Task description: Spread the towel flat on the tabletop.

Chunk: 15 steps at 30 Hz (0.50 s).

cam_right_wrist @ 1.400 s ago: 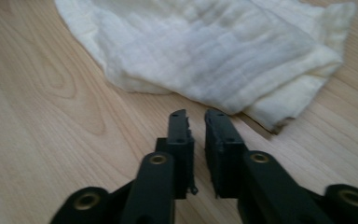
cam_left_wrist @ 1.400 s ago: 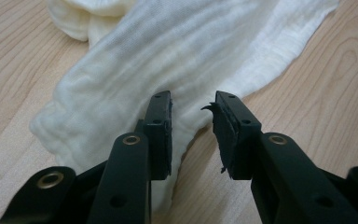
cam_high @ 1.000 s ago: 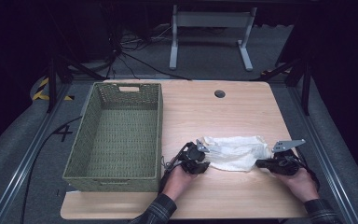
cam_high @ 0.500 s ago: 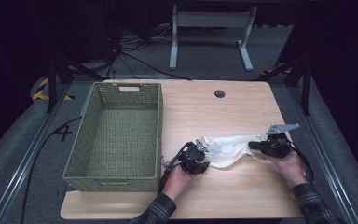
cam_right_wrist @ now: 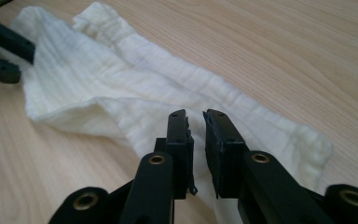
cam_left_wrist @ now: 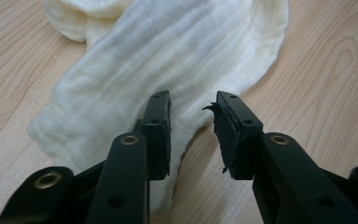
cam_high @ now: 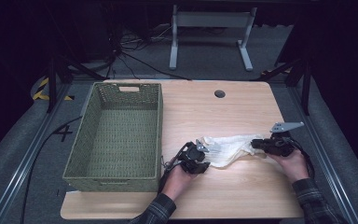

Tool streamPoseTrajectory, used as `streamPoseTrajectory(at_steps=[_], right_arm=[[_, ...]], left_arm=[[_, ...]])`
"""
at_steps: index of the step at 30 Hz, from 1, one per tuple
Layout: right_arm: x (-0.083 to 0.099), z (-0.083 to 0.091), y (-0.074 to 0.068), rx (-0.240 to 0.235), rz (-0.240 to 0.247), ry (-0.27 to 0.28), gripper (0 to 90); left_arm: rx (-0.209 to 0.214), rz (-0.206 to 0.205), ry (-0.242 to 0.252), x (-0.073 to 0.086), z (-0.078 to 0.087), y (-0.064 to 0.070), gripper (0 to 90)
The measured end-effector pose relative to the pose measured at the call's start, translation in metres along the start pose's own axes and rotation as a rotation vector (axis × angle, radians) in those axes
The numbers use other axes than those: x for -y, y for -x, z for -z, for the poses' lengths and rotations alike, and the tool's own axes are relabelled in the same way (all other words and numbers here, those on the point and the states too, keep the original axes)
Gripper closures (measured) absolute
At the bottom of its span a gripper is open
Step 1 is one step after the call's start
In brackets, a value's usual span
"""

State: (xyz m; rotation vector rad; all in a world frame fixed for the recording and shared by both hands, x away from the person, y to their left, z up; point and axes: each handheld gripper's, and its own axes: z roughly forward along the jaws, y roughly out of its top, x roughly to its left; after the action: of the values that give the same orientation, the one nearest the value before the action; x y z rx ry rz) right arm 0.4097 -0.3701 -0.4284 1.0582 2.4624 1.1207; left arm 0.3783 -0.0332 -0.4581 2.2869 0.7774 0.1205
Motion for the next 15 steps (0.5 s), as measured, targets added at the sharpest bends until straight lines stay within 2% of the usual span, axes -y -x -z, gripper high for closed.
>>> streamPoseTrajectory(at_steps=[2, 5, 8, 12, 15], right_arm=[[0.008, 0.01, -0.005, -0.014, 0.003, 0.001, 75.9], [0.017, 0.014, -0.012, -0.024, 0.016, -0.017, 70.1], [0.021, 0.009, -0.019, -0.014, 0.038, -0.046, 65.9], [0.019, -0.007, -0.021, 0.003, 0.066, -0.09, 61.4], [0.019, -0.011, -0.022, 0.029, 0.084, -0.108, 68.0]], left_arm=[[0.001, 0.0, 0.0, 0.0, 0.0, 0.0, 66.3], [0.001, 0.0, -0.001, 0.0, 0.0, 0.0, 66.2], [0.002, -0.001, 0.0, 0.0, 0.0, 0.0, 65.9], [0.002, -0.003, 0.0, 0.0, 0.0, 0.0, 65.6], [0.006, 0.002, 0.0, 0.0, 0.0, 0.0, 65.5]])
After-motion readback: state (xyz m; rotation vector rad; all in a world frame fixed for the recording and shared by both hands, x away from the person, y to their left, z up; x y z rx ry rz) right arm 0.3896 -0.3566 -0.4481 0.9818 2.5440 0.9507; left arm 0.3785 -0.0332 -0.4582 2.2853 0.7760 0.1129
